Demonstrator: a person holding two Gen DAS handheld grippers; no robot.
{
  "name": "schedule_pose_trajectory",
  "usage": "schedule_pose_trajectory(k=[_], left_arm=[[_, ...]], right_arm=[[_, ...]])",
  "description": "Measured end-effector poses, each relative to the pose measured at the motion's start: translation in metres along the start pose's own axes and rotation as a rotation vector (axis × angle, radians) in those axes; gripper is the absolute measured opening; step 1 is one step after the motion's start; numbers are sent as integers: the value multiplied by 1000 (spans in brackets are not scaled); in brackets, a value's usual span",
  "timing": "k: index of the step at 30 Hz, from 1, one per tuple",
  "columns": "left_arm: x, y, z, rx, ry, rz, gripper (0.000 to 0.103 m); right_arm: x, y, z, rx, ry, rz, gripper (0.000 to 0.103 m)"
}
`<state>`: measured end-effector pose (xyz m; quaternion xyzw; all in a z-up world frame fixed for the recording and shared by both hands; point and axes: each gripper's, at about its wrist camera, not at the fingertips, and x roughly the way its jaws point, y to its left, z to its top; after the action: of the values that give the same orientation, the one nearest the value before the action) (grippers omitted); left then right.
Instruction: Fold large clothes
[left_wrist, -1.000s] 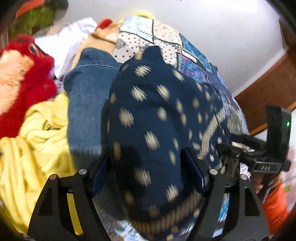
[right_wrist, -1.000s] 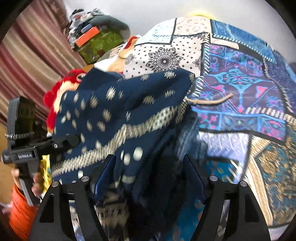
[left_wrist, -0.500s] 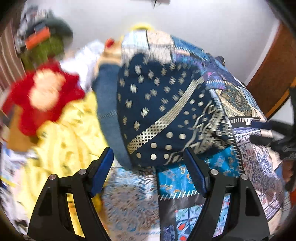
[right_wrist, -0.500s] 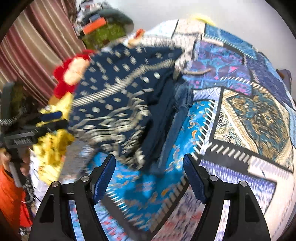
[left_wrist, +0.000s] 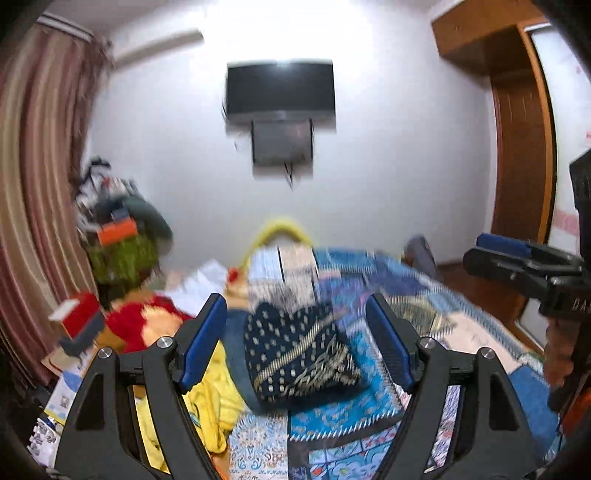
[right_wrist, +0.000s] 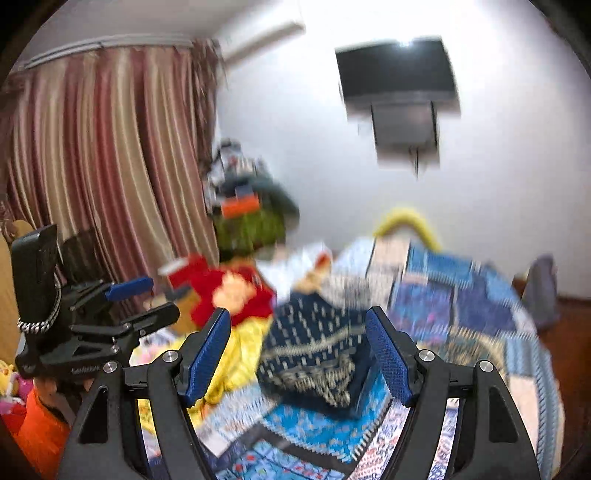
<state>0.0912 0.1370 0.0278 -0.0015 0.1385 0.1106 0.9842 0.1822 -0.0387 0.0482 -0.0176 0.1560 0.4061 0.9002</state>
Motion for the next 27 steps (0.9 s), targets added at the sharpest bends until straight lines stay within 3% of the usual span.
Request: schedule_pose_trajectory(k=[6,12,15,20,27], left_arm=[[-60,-13,-3,-32,-148,69,78],[-78,-16,-12,-67,-162,46,78],[-84,-21,-17,-61,-163,55,85],[-85,-24,-21,-63,-166,71,95],[-80,-17,-25,-96,-155,73,99]], right_arm=[[-64,37,-10,-47,-153,-73,73],[-88,53,-26,-38,-181,-113,73],[-92,60,-32,-46,-166,-121,74],[-98,64,-39,-38,-185,-152,99],[-95,62,-46,-54,-184,-218,103]])
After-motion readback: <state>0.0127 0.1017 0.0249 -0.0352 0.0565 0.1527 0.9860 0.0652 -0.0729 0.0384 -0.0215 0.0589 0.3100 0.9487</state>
